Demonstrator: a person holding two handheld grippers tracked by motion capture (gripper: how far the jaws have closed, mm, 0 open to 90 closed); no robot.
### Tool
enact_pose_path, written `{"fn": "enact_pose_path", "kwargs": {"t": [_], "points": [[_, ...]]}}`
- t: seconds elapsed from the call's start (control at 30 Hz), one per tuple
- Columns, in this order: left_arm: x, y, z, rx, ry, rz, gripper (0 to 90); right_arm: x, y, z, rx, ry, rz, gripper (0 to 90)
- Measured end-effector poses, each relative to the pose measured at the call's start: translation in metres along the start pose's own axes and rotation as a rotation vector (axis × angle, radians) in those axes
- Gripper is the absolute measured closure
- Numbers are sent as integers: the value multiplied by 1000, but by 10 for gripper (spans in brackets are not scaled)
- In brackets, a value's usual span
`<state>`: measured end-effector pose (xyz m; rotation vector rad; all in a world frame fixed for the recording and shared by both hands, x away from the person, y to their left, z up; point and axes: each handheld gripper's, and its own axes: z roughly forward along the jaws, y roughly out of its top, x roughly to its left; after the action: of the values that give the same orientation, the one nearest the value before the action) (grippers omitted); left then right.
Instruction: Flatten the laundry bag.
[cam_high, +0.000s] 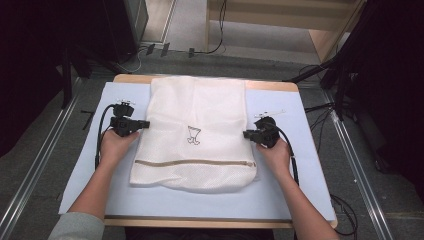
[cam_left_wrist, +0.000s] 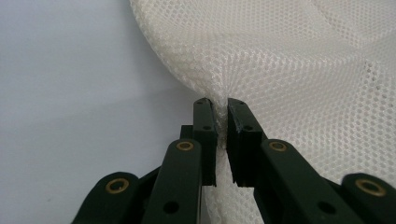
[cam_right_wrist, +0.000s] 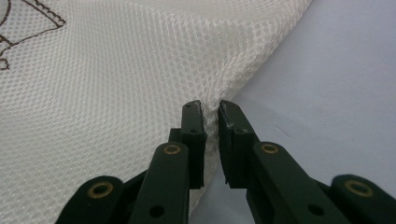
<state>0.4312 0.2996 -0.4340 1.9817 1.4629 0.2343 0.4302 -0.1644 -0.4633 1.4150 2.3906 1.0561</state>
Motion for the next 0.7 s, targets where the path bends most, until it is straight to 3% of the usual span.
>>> {"fn": "enact_pose_path", "kwargs": {"t": [0.27, 0.4, 0.47, 0.7], "points": [[12, 0, 1, -7, -15, -38, 778, 4, 4, 14, -5, -6, -25, 781], [11, -1, -6, -23, -32, -31, 609, -1, 3, 10, -5, 7, 7, 647], [9, -1, -11, -29, -33, -19, 583, -3, 2, 6, -12, 20, 18, 589], [-1, -4, -27, -35, -81, -2, 511, -1, -2, -13, -38, 26, 0, 583]]}}
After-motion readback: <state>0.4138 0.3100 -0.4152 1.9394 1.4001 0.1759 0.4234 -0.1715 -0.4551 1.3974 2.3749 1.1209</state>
